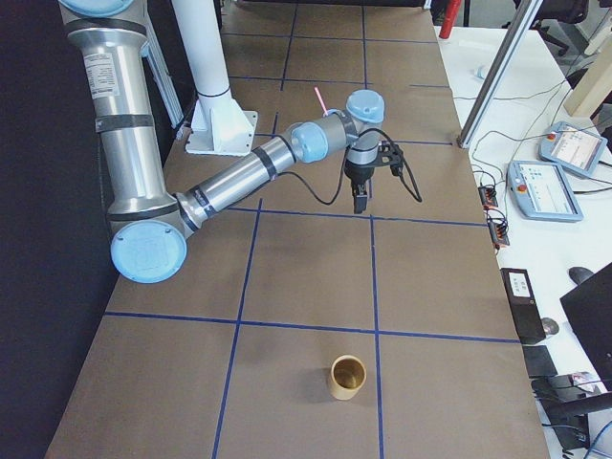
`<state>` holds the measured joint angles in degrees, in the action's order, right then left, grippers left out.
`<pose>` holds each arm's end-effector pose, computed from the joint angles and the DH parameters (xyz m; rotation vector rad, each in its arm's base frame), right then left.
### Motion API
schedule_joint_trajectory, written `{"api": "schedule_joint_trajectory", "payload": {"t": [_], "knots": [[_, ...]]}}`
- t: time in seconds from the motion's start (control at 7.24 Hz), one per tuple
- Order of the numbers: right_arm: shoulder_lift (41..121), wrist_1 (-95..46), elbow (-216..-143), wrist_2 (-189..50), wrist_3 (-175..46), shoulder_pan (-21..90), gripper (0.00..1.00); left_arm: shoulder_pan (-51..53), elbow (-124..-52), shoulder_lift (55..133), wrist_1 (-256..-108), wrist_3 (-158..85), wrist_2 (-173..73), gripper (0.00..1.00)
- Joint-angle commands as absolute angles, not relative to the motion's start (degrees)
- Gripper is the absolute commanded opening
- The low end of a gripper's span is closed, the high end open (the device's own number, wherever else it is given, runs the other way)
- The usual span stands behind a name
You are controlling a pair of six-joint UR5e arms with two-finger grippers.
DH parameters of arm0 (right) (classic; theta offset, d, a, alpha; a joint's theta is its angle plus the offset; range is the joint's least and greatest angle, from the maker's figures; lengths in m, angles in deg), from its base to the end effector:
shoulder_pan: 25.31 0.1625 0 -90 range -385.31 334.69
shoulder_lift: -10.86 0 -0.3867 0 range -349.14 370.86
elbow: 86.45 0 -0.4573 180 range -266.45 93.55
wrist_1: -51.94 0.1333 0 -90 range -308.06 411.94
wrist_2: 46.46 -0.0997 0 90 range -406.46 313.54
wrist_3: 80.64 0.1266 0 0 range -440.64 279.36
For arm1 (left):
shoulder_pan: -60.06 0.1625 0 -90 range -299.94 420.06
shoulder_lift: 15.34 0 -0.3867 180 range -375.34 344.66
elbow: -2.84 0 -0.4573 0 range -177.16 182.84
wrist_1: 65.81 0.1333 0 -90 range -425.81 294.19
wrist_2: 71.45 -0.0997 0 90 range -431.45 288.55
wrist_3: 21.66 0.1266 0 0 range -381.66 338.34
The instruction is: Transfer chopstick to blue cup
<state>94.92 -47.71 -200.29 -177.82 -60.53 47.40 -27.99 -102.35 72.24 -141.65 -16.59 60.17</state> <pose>-0.1200 -0.5525 0.3749 0.0891 -0.7839 -0.0801 -0.0313 -0.5284 0.5448 -0.0034 0.7271 0.1083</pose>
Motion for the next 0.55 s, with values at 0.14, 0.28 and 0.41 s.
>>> {"api": "schedule_joint_trajectory", "payload": {"t": [0.14,0.28,0.41], "knots": [[97.95,-47.64,-194.32,-181.47,-65.52,53.52,1.00,-28.53,-99.64,71.59,-142.36,-16.21,60.21,1.00],[99.52,-47.55,-192.55,-179.28,-65.44,56.31,1.00,-28.53,-99.55,71.50,-142.36,-16.21,60.29,1.00],[101.02,-47.55,-192.45,-179.35,-67.09,58.52,1.00,-28.44,-99.46,71.50,-142.36,-16.21,60.29,1.00]]}}
